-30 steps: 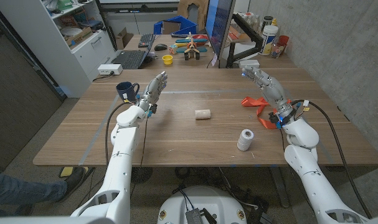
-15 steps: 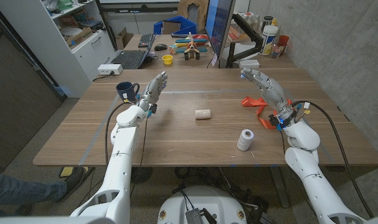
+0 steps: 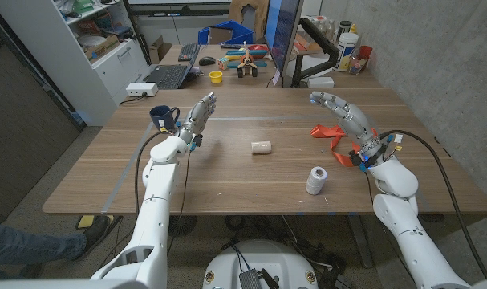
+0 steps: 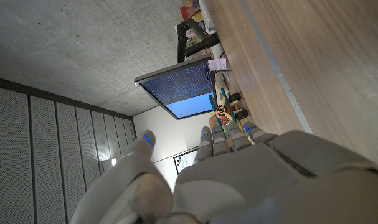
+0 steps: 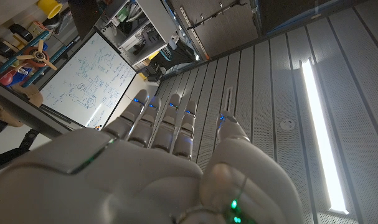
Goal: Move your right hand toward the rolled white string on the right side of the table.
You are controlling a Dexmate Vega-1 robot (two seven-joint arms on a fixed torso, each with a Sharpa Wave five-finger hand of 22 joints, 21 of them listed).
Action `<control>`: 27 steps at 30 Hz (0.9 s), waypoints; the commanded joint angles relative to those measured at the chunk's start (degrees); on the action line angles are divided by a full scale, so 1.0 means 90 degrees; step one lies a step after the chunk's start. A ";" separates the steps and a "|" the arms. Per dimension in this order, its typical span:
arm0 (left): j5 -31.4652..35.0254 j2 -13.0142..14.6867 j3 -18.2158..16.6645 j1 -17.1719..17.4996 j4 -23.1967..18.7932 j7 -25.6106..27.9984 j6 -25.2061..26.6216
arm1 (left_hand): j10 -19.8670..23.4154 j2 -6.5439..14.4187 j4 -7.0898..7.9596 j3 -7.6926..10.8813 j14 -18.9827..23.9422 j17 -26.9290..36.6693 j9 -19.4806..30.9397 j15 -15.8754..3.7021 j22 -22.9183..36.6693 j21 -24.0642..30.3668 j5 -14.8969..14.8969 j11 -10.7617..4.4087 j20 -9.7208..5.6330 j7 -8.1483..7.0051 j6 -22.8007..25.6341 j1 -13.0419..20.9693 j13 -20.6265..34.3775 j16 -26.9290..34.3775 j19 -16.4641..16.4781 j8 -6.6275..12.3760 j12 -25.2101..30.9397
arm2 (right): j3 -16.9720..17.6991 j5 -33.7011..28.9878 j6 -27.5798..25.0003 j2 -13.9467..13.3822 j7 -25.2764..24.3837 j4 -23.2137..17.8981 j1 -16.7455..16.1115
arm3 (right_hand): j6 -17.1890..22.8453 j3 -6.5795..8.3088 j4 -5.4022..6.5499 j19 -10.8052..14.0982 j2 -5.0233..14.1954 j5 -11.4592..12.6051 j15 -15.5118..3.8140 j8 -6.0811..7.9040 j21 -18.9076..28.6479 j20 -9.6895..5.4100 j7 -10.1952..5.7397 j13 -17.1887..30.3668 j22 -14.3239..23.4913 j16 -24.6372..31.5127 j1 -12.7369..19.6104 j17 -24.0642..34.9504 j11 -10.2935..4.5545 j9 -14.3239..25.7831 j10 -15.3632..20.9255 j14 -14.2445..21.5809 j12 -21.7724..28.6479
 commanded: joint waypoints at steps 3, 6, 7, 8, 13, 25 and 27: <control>0.0079 0.0001 0.0044 0.0059 -0.0130 0.0060 0.0116 | 0.0002 0.0066 0.0002 -0.0027 -0.0046 0.0025 0.0034 -0.0020 0.0039 -0.0051 -0.0006 -0.0002 0.0036 0.0004 0.0073 0.0011 0.0019 0.0018 -0.0007 0.0002 0.0037 | 0.0058 -0.0258 -0.0002 -0.0247 -0.0231 -0.0211 -0.0196 | 0.0082 0.0010 -0.0063 0.0065 -0.0006 0.0026 -0.0196 0.0009 -0.0039 -0.0099 -0.0010 0.0019 0.0013 -0.0009 0.0064 -0.0005 0.0010 0.0031 0.0032 0.0040 0.0029; 0.0096 0.0001 0.0044 0.0078 -0.0169 0.0079 0.0127 | 0.0002 0.0068 0.0002 -0.0031 -0.0046 0.0025 0.0034 -0.0015 0.0039 -0.0055 -0.0006 -0.0005 0.0037 0.0004 0.0073 0.0011 0.0019 0.0018 -0.0003 0.0001 0.0037 | 0.0069 -0.0238 -0.0008 -0.0288 -0.0242 -0.0229 -0.0230 | 0.0088 0.0012 -0.0064 0.0070 -0.0006 0.0026 -0.0199 0.0009 -0.0044 -0.0100 -0.0011 0.0020 0.0014 -0.0010 0.0064 -0.0005 0.0011 0.0031 0.0037 0.0042 0.0029; 0.0099 0.0005 0.0031 0.0094 -0.0209 0.0092 0.0136 | 0.0000 0.0068 0.0002 -0.0031 -0.0050 0.0025 0.0034 -0.0014 0.0039 -0.0057 -0.0006 -0.0009 0.0040 0.0005 0.0074 0.0012 0.0019 0.0016 -0.0006 0.0001 0.0036 | 0.0081 -0.0246 -0.0030 -0.0309 -0.0250 -0.0227 -0.0247 | 0.0090 0.0012 -0.0065 0.0070 -0.0006 0.0026 -0.0199 0.0009 -0.0047 -0.0098 -0.0011 0.0020 0.0014 -0.0011 0.0064 -0.0005 0.0015 0.0031 0.0042 0.0041 0.0030; 0.0103 0.0012 0.0024 0.0102 -0.0228 0.0098 0.0137 | 0.0000 0.0069 0.0002 -0.0032 -0.0051 0.0025 0.0034 -0.0014 0.0039 -0.0057 -0.0007 -0.0005 0.0038 0.0001 0.0074 0.0012 0.0019 0.0016 -0.0002 0.0002 0.0036 | 0.0070 -0.0199 -0.0041 -0.0329 -0.0224 -0.0208 -0.0249 | 0.0091 0.0013 -0.0066 0.0072 -0.0005 0.0026 -0.0202 0.0007 -0.0050 -0.0100 -0.0014 0.0020 0.0014 -0.0011 0.0064 -0.0005 0.0008 0.0031 0.0040 0.0045 0.0028; 0.0101 0.0019 -0.0015 0.0150 -0.0310 0.0141 0.0164 | 0.0001 0.0072 0.0002 -0.0039 -0.0048 0.0025 0.0034 -0.0013 0.0040 -0.0066 -0.0008 -0.0013 0.0038 0.0007 0.0078 0.0013 0.0019 0.0017 0.0002 0.0002 0.0037 | 0.0117 -0.0241 -0.0059 -0.0367 -0.0276 -0.0232 -0.0331 | 0.0107 0.0018 -0.0069 0.0084 -0.0004 0.0027 -0.0203 0.0007 -0.0064 -0.0106 -0.0024 0.0020 0.0014 -0.0008 0.0063 -0.0004 0.0007 0.0032 0.0055 0.0061 0.0029; 0.0083 0.0024 -0.0005 0.0206 -0.0325 0.0133 0.0162 | 0.0010 0.0079 0.0002 -0.0050 -0.0045 0.0025 0.0034 -0.0018 0.0041 -0.0083 -0.0010 -0.0010 0.0039 0.0006 0.0077 0.0016 0.0019 0.0018 0.0007 0.0000 0.0040 | 0.0203 -0.0368 -0.0035 -0.0432 -0.0366 -0.0245 -0.0470 | 0.0135 0.0018 -0.0083 0.0107 -0.0027 0.0026 -0.0207 0.0001 -0.0105 -0.0107 -0.0055 0.0020 0.0015 -0.0013 0.0055 -0.0005 -0.0034 0.0032 0.0065 0.0076 0.0019; 0.0076 0.0028 -0.0008 0.0215 -0.0344 0.0127 0.0170 | 0.0001 0.0080 0.0002 -0.0053 -0.0043 0.0025 0.0034 -0.0015 0.0042 -0.0088 -0.0010 -0.0034 0.0043 0.0004 0.0074 0.0017 0.0019 0.0019 0.0005 -0.0002 0.0037 | 0.0221 -0.0387 0.0012 -0.0428 -0.0389 -0.0274 -0.0516 | 0.0149 0.0016 -0.0086 0.0112 -0.0034 0.0027 -0.0205 0.0003 -0.0113 -0.0104 -0.0061 0.0020 0.0015 -0.0014 0.0052 -0.0005 -0.0024 0.0032 0.0068 0.0077 0.0018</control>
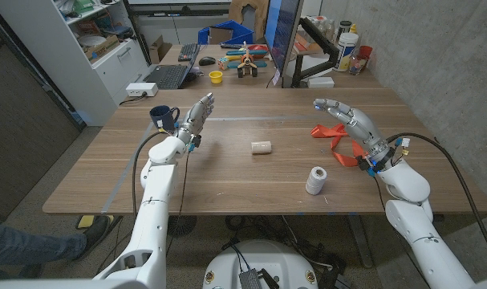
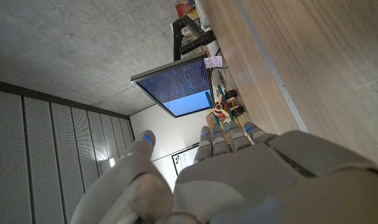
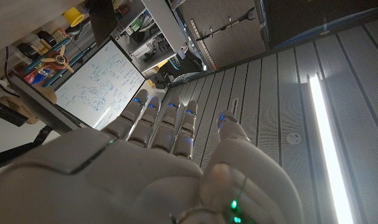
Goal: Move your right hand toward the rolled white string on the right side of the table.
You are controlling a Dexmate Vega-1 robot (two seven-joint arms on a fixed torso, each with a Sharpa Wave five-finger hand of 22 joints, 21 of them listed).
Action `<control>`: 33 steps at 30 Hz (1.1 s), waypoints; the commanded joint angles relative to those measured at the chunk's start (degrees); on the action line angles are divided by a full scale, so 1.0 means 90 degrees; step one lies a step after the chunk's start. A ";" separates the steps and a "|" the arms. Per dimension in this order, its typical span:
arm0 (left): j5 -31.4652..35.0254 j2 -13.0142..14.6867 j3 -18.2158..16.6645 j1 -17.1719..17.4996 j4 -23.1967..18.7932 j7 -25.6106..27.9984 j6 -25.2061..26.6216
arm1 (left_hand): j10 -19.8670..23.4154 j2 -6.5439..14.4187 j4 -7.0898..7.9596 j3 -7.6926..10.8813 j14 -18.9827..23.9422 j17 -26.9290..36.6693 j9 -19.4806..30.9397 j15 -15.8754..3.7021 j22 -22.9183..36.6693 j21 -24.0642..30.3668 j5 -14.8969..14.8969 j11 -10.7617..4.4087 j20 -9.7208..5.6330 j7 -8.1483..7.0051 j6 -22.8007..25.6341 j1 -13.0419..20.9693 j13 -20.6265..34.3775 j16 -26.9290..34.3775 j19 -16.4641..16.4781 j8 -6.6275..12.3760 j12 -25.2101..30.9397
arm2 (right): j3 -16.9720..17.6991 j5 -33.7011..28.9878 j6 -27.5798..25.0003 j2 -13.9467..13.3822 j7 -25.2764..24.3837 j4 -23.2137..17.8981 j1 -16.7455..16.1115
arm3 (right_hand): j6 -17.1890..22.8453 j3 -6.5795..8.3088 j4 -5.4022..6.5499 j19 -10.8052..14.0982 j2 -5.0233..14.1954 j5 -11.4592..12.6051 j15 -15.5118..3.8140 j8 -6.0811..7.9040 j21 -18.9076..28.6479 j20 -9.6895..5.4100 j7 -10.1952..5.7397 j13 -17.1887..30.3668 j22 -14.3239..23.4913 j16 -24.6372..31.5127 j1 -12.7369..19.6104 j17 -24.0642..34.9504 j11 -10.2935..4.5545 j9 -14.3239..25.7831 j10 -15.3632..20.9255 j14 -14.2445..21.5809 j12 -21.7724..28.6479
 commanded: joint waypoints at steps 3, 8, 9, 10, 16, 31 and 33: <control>-0.0011 0.0021 -0.0008 0.0075 -0.0103 0.0004 0.0027 | -0.0003 0.0082 -0.0006 -0.0048 -0.0043 0.0025 0.0034 -0.0015 0.0010 -0.0018 -0.0011 -0.0018 0.0018 0.0008 0.0079 0.0018 0.0019 0.0019 -0.0017 0.0000 0.0035 | 0.0138 -0.0239 0.0134 -0.0038 -0.0196 -0.0147 -0.0260 | 0.0073 0.0016 -0.0034 0.0059 -0.0038 0.0027 -0.0210 0.0002 -0.0030 -0.0095 0.0023 0.0021 0.0016 -0.0016 0.0050 -0.0004 -0.0018 0.0032 0.0083 0.0081 0.0020; -0.0026 0.0030 -0.0006 0.0076 -0.0121 -0.0014 0.0039 | 0.0000 0.0085 -0.0006 -0.0054 -0.0047 0.0025 0.0034 -0.0014 0.0010 -0.0029 -0.0012 0.0006 0.0027 -0.0001 0.0081 0.0019 0.0019 0.0017 -0.0023 0.0000 0.0037 | 0.0193 -0.0406 0.0226 -0.0021 -0.0308 -0.0294 -0.0390 | 0.0086 0.0018 -0.0038 0.0069 -0.0044 0.0029 -0.0210 0.0001 -0.0044 -0.0093 0.0022 0.0021 0.0016 -0.0017 0.0048 -0.0004 -0.0029 0.0032 0.0090 0.0088 0.0018; -0.0031 0.0033 -0.0004 0.0072 -0.0118 -0.0024 0.0044 | -0.0001 0.0086 -0.0006 -0.0054 -0.0046 0.0025 0.0034 -0.0011 0.0011 -0.0031 -0.0012 0.0001 0.0025 -0.0007 0.0076 0.0019 0.0019 0.0018 -0.0024 -0.0002 0.0036 | 0.0207 -0.0458 0.0246 -0.0011 -0.0339 -0.0322 -0.0414 | 0.0089 0.0018 -0.0039 0.0072 -0.0045 0.0029 -0.0210 0.0001 -0.0048 -0.0093 0.0020 0.0021 0.0016 -0.0016 0.0047 -0.0004 -0.0040 0.0032 0.0087 0.0091 0.0016; -0.0031 0.0038 0.0000 0.0070 -0.0115 -0.0031 0.0040 | 0.0000 0.0086 -0.0006 -0.0055 -0.0047 0.0025 0.0034 -0.0014 0.0011 -0.0031 -0.0013 0.0000 0.0025 -0.0003 0.0077 0.0019 0.0019 0.0018 -0.0021 -0.0002 0.0037 | 0.0219 -0.0507 0.0263 0.0000 -0.0371 -0.0350 -0.0438 | 0.0097 0.0020 -0.0041 0.0076 -0.0046 0.0030 -0.0210 0.0001 -0.0054 -0.0095 0.0008 0.0021 0.0016 -0.0018 0.0047 -0.0004 -0.0050 0.0032 0.0089 0.0090 0.0014; -0.0036 0.0042 0.0012 0.0057 -0.0104 -0.0045 0.0032 | 0.0005 0.0091 -0.0005 -0.0060 -0.0049 0.0025 0.0035 -0.0014 0.0011 -0.0042 -0.0014 -0.0012 0.0027 -0.0001 0.0082 0.0021 0.0019 0.0017 -0.0025 -0.0001 0.0039 | 0.0248 -0.0712 0.0313 0.0007 -0.0485 -0.0461 -0.0539 | 0.0104 0.0023 -0.0047 0.0087 -0.0051 0.0032 -0.0211 -0.0003 -0.0071 -0.0091 0.0001 0.0021 0.0016 -0.0021 0.0047 -0.0004 -0.0032 0.0032 0.0104 0.0092 0.0015; 0.0000 0.0062 0.0045 0.0100 -0.0097 -0.0050 0.0018 | -0.0031 0.0101 -0.0005 -0.0072 -0.0099 0.0025 0.0035 -0.0007 0.0013 -0.0061 -0.0017 0.0002 0.0026 0.0009 0.0078 0.0026 0.0019 -0.0001 -0.0023 -0.0004 0.0026 | 0.0512 -0.1377 0.0497 0.0117 -0.0879 -0.0785 -0.0843 | 0.0133 0.0038 -0.0064 0.0123 -0.0056 0.0039 -0.0216 -0.0008 -0.0109 -0.0077 -0.0016 0.0022 0.0017 -0.0028 0.0057 -0.0006 -0.0039 0.0032 0.0121 0.0098 0.0008; -0.0001 0.0057 0.0042 0.0101 -0.0108 -0.0045 0.0031 | -0.0037 0.0102 -0.0005 -0.0074 -0.0103 0.0025 0.0035 -0.0005 0.0013 -0.0063 -0.0017 0.0008 0.0026 0.0022 0.0084 0.0026 0.0020 -0.0002 -0.0023 -0.0002 0.0024 | 0.0572 -0.1565 0.0535 0.0160 -0.0963 -0.0850 -0.0881 | 0.0139 0.0043 -0.0069 0.0171 -0.0057 0.0041 -0.0232 -0.0010 -0.0104 -0.0051 -0.0015 0.0022 0.0017 -0.0028 0.0061 -0.0006 -0.0037 0.0032 0.0123 0.0104 0.0005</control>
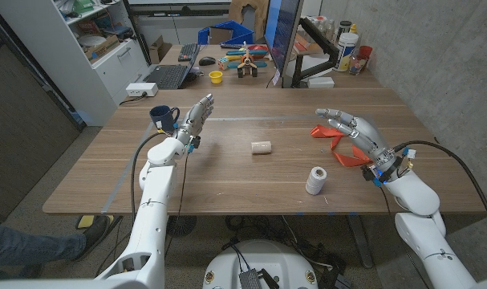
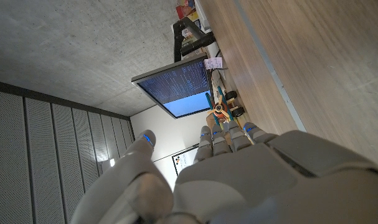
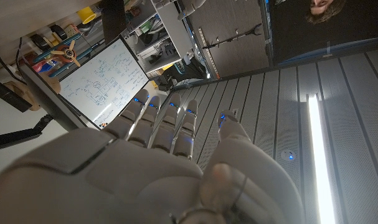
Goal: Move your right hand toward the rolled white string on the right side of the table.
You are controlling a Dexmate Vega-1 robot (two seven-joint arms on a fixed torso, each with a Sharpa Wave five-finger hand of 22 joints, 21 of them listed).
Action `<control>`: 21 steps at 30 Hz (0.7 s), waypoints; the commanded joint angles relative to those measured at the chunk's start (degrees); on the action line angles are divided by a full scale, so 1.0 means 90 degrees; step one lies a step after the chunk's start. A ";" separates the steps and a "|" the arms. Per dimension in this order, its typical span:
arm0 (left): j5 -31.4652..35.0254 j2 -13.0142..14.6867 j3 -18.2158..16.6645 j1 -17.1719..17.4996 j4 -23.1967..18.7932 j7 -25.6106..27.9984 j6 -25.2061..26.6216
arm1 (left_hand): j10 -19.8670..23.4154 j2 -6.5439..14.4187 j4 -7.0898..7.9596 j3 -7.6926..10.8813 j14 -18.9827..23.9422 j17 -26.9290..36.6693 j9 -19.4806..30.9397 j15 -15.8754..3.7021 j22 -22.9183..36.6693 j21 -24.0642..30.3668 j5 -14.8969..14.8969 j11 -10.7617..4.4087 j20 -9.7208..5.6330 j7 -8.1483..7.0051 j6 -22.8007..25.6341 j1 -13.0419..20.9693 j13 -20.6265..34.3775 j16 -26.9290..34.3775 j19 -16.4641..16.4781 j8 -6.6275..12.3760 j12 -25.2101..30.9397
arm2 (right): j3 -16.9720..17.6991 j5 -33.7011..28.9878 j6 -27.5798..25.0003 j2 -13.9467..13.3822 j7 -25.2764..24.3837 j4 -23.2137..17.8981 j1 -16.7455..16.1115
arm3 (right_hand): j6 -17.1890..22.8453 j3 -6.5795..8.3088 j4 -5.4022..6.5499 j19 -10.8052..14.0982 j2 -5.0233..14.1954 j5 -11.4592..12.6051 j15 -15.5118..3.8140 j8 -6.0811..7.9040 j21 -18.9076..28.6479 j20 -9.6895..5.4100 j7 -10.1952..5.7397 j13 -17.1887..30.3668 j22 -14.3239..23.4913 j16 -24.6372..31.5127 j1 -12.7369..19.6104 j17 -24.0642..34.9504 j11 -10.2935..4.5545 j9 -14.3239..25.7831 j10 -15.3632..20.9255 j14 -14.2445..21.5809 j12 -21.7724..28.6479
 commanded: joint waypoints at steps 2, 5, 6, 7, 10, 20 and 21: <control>0.0034 0.0031 0.0035 0.0035 -0.0020 -0.0016 0.0007 | -0.0044 0.0071 0.0003 -0.0034 -0.0072 0.0025 0.0035 0.0028 0.0015 -0.0022 -0.0018 -0.0022 0.0023 0.0062 0.0047 -0.0006 0.0020 -0.0001 -0.0022 -0.0003 0.0022 | 0.0283 -0.1065 0.0260 0.0164 -0.0566 -0.0363 -0.0276 | 0.0074 0.0022 -0.0049 0.0156 -0.0022 0.0042 -0.0246 -0.0013 -0.0006 -0.0045 -0.0015 0.0022 0.0017 0.0001 0.0033 -0.0007 0.0019 0.0032 0.0053 0.0059 0.0002; 0.0036 0.0040 0.0036 0.0042 -0.0033 -0.0026 0.0007 | -0.0044 0.0073 0.0003 -0.0036 -0.0075 0.0025 0.0035 0.0029 0.0015 -0.0027 -0.0018 -0.0018 0.0019 0.0058 0.0046 -0.0004 0.0020 -0.0001 -0.0023 -0.0003 0.0022 | 0.0294 -0.1150 0.0262 0.0171 -0.0615 -0.0415 -0.0309 | 0.0077 0.0028 -0.0054 0.0171 -0.0021 0.0044 -0.0249 -0.0015 -0.0013 -0.0040 -0.0018 0.0022 0.0017 0.0005 0.0039 -0.0008 0.0036 0.0033 0.0062 0.0075 0.0003; 0.0036 0.0040 0.0036 0.0043 -0.0033 -0.0026 0.0007 | -0.0045 0.0073 0.0002 -0.0037 -0.0073 0.0025 0.0035 0.0022 0.0016 -0.0027 -0.0018 -0.0017 0.0017 0.0061 0.0046 -0.0004 0.0020 0.0000 -0.0021 -0.0003 0.0022 | 0.0290 -0.1151 0.0260 0.0165 -0.0623 -0.0416 -0.0310 | 0.0076 0.0029 -0.0055 0.0172 -0.0021 0.0044 -0.0244 -0.0016 -0.0014 -0.0040 -0.0016 0.0022 0.0017 0.0004 0.0040 -0.0008 0.0045 0.0033 0.0063 0.0075 0.0003; 0.0031 0.0037 0.0030 0.0047 -0.0039 -0.0026 0.0018 | -0.0046 0.0073 0.0002 -0.0038 -0.0074 0.0025 0.0035 0.0027 0.0016 -0.0028 -0.0018 -0.0012 0.0015 0.0060 0.0050 -0.0004 0.0020 0.0000 -0.0022 -0.0002 0.0022 | 0.0284 -0.1166 0.0264 0.0162 -0.0629 -0.0431 -0.0322 | 0.0076 0.0032 -0.0057 0.0174 -0.0021 0.0044 -0.0247 -0.0018 -0.0019 -0.0038 -0.0022 0.0022 0.0017 0.0004 0.0043 -0.0008 0.0044 0.0033 0.0065 0.0077 0.0002; 0.0030 0.0042 0.0029 0.0049 -0.0033 -0.0032 0.0024 | -0.0049 0.0075 0.0002 -0.0041 -0.0077 0.0025 0.0035 0.0031 0.0016 -0.0032 -0.0018 -0.0003 0.0013 0.0057 0.0048 -0.0003 0.0020 0.0000 -0.0022 -0.0003 0.0021 | 0.0274 -0.1208 0.0261 0.0156 -0.0653 -0.0460 -0.0341 | 0.0081 0.0035 -0.0060 0.0174 -0.0020 0.0045 -0.0254 -0.0018 -0.0028 -0.0034 -0.0024 0.0022 0.0017 0.0000 0.0046 -0.0008 0.0056 0.0033 0.0079 0.0072 0.0006; 0.0061 0.0068 0.0040 0.0054 -0.0025 -0.0049 0.0057 | -0.0056 0.0080 0.0001 -0.0051 -0.0079 0.0025 0.0035 0.0030 0.0017 -0.0050 -0.0020 -0.0009 0.0017 0.0070 0.0049 0.0001 0.0020 0.0003 -0.0033 -0.0004 0.0022 | 0.0298 -0.1441 0.0265 0.0191 -0.0779 -0.0515 -0.0378 | 0.0103 0.0049 -0.0070 0.0188 -0.0020 0.0046 -0.0254 -0.0020 -0.0061 -0.0028 -0.0028 0.0023 0.0017 -0.0003 0.0056 -0.0008 0.0045 0.0033 0.0078 0.0080 -0.0004; 0.0064 0.0067 0.0040 0.0054 -0.0026 -0.0045 0.0054 | -0.0052 0.0080 0.0001 -0.0052 -0.0081 0.0025 0.0035 0.0024 0.0017 -0.0052 -0.0020 -0.0004 0.0016 0.0067 0.0046 0.0001 0.0020 0.0002 -0.0034 -0.0005 0.0023 | 0.0308 -0.1482 0.0251 0.0190 -0.0789 -0.0532 -0.0388 | 0.0101 0.0050 -0.0072 0.0198 -0.0021 0.0047 -0.0250 -0.0022 -0.0061 -0.0024 -0.0029 0.0023 0.0017 -0.0003 0.0058 -0.0008 0.0052 0.0033 0.0078 0.0082 -0.0005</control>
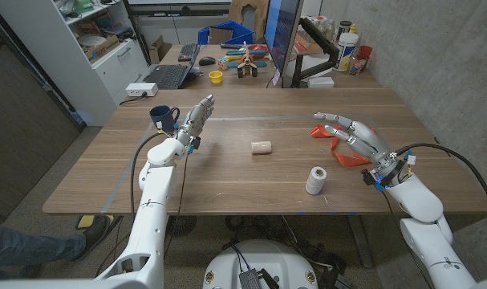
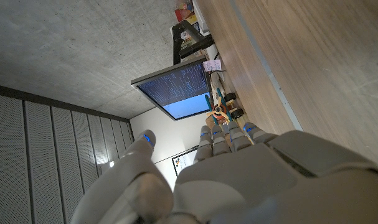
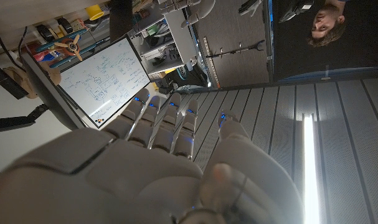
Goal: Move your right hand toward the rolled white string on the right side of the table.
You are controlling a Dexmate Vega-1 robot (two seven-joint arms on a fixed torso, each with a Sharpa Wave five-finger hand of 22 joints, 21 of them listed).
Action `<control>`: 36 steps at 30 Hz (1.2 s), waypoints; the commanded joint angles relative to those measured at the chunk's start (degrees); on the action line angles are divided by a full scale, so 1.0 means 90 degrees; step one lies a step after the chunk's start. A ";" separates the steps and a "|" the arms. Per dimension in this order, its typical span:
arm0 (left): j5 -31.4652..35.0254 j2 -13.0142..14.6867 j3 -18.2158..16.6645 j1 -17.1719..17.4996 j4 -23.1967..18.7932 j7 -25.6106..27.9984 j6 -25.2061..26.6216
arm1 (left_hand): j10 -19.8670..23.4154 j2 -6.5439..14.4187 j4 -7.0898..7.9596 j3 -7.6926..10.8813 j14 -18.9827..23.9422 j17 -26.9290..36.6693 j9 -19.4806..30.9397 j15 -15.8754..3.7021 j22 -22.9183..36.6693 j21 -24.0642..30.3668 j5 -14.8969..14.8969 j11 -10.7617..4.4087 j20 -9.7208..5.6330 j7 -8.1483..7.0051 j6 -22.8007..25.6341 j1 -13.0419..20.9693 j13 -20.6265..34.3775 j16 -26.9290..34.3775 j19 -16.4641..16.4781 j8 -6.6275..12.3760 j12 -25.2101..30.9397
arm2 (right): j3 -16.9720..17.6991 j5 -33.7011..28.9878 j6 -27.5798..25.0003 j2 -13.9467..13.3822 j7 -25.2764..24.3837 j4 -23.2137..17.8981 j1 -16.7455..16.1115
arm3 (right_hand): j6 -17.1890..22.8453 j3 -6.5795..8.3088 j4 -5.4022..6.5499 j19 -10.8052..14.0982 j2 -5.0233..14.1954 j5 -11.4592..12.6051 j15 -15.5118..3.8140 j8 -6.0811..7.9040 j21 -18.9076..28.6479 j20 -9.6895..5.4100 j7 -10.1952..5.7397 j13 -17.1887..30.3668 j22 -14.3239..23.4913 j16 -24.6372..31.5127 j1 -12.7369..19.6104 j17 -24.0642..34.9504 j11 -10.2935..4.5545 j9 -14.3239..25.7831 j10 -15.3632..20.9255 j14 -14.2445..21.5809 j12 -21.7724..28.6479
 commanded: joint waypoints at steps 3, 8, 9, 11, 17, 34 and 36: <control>0.0045 0.0039 0.0012 0.0006 -0.0018 -0.0019 0.0055 | -0.0037 0.0081 0.0007 -0.0009 -0.0053 0.0025 0.0035 -0.0001 0.0018 -0.0013 -0.0021 -0.0002 0.0025 0.0025 0.0006 0.0002 0.0020 0.0004 -0.0038 -0.0007 0.0025 | 0.0079 -0.0538 0.0020 0.0064 -0.0276 -0.0145 -0.0106 | 0.0069 0.0031 -0.0054 0.0148 -0.0025 0.0023 -0.0245 -0.0027 -0.0012 0.0008 0.0008 0.0023 0.0017 0.0007 0.0068 -0.0009 0.0022 0.0034 0.0055 0.0098 -0.0005; 0.0055 0.0050 0.0005 0.0001 -0.0030 -0.0016 0.0058 | -0.0045 0.0083 0.0006 -0.0012 -0.0054 0.0025 0.0035 0.0002 0.0018 -0.0017 -0.0021 -0.0002 0.0021 0.0030 0.0010 0.0004 0.0020 0.0004 -0.0038 -0.0005 0.0022 | 0.0097 -0.0658 0.0037 0.0078 -0.0331 -0.0179 -0.0132 | 0.0077 0.0038 -0.0064 0.0154 -0.0030 0.0024 -0.0245 -0.0029 -0.0029 0.0013 -0.0001 0.0024 0.0016 0.0005 0.0079 -0.0010 0.0020 0.0034 0.0059 0.0104 -0.0009; 0.0049 0.0047 0.0000 0.0001 -0.0031 -0.0017 0.0060 | -0.0051 0.0084 0.0006 -0.0013 -0.0056 0.0025 0.0035 0.0000 0.0018 -0.0018 -0.0021 -0.0001 0.0016 0.0028 0.0014 0.0004 0.0020 0.0004 -0.0038 -0.0004 0.0020 | 0.0098 -0.0681 0.0049 0.0082 -0.0343 -0.0182 -0.0136 | 0.0078 0.0039 -0.0065 0.0153 -0.0031 0.0024 -0.0245 -0.0030 -0.0034 0.0012 -0.0001 0.0024 0.0016 0.0003 0.0080 -0.0010 0.0017 0.0034 0.0056 0.0103 -0.0011; 0.0048 0.0051 -0.0006 0.0000 -0.0027 -0.0018 0.0054 | -0.0049 0.0085 0.0006 -0.0014 -0.0055 0.0025 0.0035 0.0003 0.0018 -0.0020 -0.0022 0.0018 0.0017 0.0028 0.0013 0.0005 0.0020 0.0005 -0.0039 -0.0004 0.0022 | 0.0097 -0.0715 0.0065 0.0087 -0.0360 -0.0188 -0.0144 | 0.0081 0.0041 -0.0067 0.0139 -0.0032 0.0025 -0.0239 -0.0030 -0.0048 0.0010 -0.0004 0.0024 0.0016 -0.0001 0.0082 -0.0010 0.0011 0.0034 0.0060 0.0096 -0.0011; 0.0027 0.0054 -0.0021 -0.0006 0.0008 -0.0033 0.0037 | -0.0043 0.0087 0.0005 -0.0018 -0.0058 0.0025 0.0035 0.0000 0.0019 -0.0025 -0.0022 0.0010 0.0019 0.0026 0.0013 0.0007 0.0020 0.0004 -0.0039 -0.0005 0.0025 | 0.0135 -0.0952 0.0126 0.0155 -0.0458 -0.0243 -0.0167 | 0.0086 0.0048 -0.0071 0.0165 -0.0036 0.0025 -0.0239 -0.0034 -0.0062 0.0027 -0.0003 0.0024 0.0016 -0.0005 0.0086 -0.0010 0.0015 0.0034 0.0056 0.0095 -0.0018; 0.0045 0.0078 -0.0010 -0.0054 0.0153 -0.0080 0.0015 | -0.0059 0.0097 0.0003 -0.0035 -0.0067 0.0025 0.0035 0.0007 0.0020 -0.0052 -0.0025 0.0005 0.0032 0.0038 0.0024 0.0014 0.0020 0.0005 -0.0060 -0.0002 0.0022 | 0.0254 -0.1746 0.0187 0.0339 -0.0742 -0.0415 -0.0236 | 0.0126 0.0070 -0.0084 0.0171 -0.0049 0.0026 -0.0263 -0.0038 -0.0140 0.0053 -0.0030 0.0025 0.0017 -0.0026 0.0101 -0.0009 0.0004 0.0036 0.0058 0.0062 -0.0035; 0.0054 0.0079 0.0000 -0.0065 0.0171 -0.0086 0.0012 | -0.0052 0.0098 0.0003 -0.0037 -0.0073 0.0025 0.0035 0.0004 0.0020 -0.0053 -0.0025 0.0003 0.0029 0.0035 0.0023 0.0015 0.0020 0.0003 -0.0057 -0.0003 0.0026 | 0.0274 -0.1822 0.0210 0.0355 -0.0785 -0.0429 -0.0237 | 0.0131 0.0072 -0.0085 0.0172 -0.0049 0.0026 -0.0265 -0.0037 -0.0146 0.0052 -0.0035 0.0025 0.0017 -0.0025 0.0103 -0.0009 -0.0003 0.0036 0.0057 0.0067 -0.0037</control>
